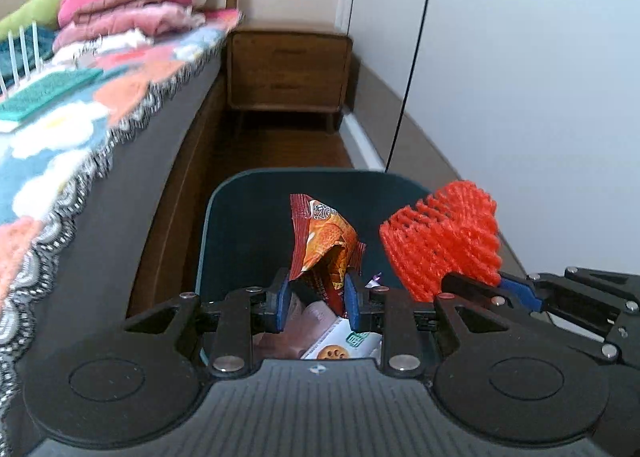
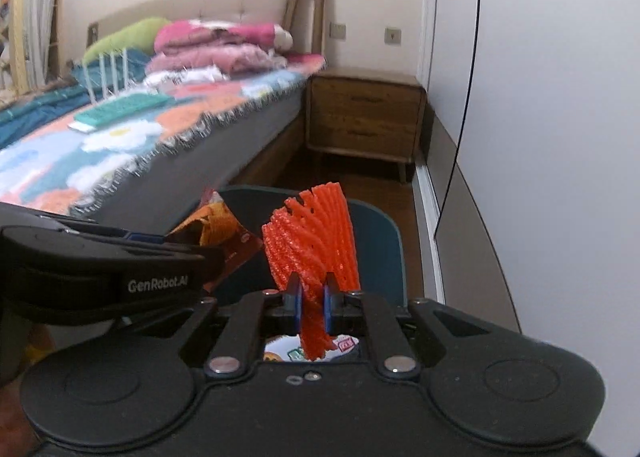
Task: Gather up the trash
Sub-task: 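Lift the wrapper and orange net with both tools over the wastebasket, then open both tools to drop the wrapper and orange net into the bin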
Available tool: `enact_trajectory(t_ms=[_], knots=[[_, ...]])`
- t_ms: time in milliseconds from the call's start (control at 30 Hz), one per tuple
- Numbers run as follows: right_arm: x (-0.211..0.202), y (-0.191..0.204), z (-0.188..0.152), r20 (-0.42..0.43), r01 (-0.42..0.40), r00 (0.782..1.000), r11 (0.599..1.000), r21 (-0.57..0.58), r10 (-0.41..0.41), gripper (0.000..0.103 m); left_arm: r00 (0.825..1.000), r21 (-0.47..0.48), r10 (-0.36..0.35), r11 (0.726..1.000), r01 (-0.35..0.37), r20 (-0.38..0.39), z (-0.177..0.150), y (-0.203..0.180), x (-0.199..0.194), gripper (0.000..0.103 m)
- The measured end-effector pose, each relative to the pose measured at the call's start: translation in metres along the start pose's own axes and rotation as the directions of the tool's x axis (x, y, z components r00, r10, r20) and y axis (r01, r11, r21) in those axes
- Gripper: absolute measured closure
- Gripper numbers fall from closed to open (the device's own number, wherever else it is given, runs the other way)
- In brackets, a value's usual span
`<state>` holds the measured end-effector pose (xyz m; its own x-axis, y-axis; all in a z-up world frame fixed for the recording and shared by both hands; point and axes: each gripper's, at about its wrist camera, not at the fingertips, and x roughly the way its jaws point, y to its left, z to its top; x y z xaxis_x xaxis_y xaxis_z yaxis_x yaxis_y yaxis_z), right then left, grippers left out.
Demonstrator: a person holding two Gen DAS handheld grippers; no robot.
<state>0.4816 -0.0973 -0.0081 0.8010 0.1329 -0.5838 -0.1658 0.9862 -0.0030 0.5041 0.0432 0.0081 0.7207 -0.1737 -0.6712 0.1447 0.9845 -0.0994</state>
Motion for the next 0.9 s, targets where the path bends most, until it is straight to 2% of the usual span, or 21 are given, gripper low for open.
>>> enact_trajectory(t_ms=[233, 367, 433, 567, 667, 767, 833, 867, 900], knots=[[0.038, 0.001, -0.005, -0.118, 0.016, 0.993, 0.999, -0.033, -0.02, 0.094, 0.994, -0.005, 0.032, 0.999, -0.033, -0.106, 0.005, 0.01, 0.044, 0.076], [0.049, 0.005, -0.01, -0.174, 0.003, 0.985, 0.998, -0.065, -0.015, 0.093, 0.98, 0.021, 0.062, 0.998, -0.059, -0.191, 0.006, 0.008, 0.067, 0.076], [0.052, 0.007, -0.012, -0.183, 0.018, 0.982, 0.996, -0.09, -0.034, 0.087, 0.974, 0.045, 0.081, 0.996, -0.073, -0.21, 0.005, 0.005, 0.072, 0.076], [0.053, 0.007, -0.012, -0.188, -0.004, 0.982, 0.996, -0.093, -0.014, 0.084, 0.966, 0.071, 0.091, 0.995, -0.076, -0.244, 0.004, 0.001, 0.079, 0.076], [0.051, 0.008, -0.012, -0.19, -0.017, 0.982, 0.996, -0.091, -0.001, 0.078, 0.963, 0.077, 0.094, 0.994, -0.077, -0.254, 0.003, 0.0, 0.082, 0.076], [0.047, 0.007, -0.012, -0.184, -0.019, 0.983, 0.996, -0.09, 0.003, 0.067, 0.964, 0.08, 0.087, 0.994, -0.069, -0.251, 0.002, -0.001, 0.081, 0.075], [0.045, 0.005, -0.01, -0.175, -0.023, 0.984, 0.996, -0.082, 0.008, 0.056, 0.963, 0.079, 0.076, 0.995, -0.057, -0.258, 0.004, 0.0, 0.083, 0.071], [0.043, 0.004, -0.01, -0.172, -0.022, 0.985, 0.996, -0.082, 0.008, 0.054, 0.962, 0.074, 0.072, 0.996, -0.054, -0.265, 0.003, 0.0, 0.083, 0.068], [0.041, 0.003, -0.01, -0.167, -0.02, 0.986, 0.996, -0.082, 0.006, 0.051, 0.963, 0.069, 0.057, 0.997, -0.04, -0.264, 0.003, 0.0, 0.081, 0.061]])
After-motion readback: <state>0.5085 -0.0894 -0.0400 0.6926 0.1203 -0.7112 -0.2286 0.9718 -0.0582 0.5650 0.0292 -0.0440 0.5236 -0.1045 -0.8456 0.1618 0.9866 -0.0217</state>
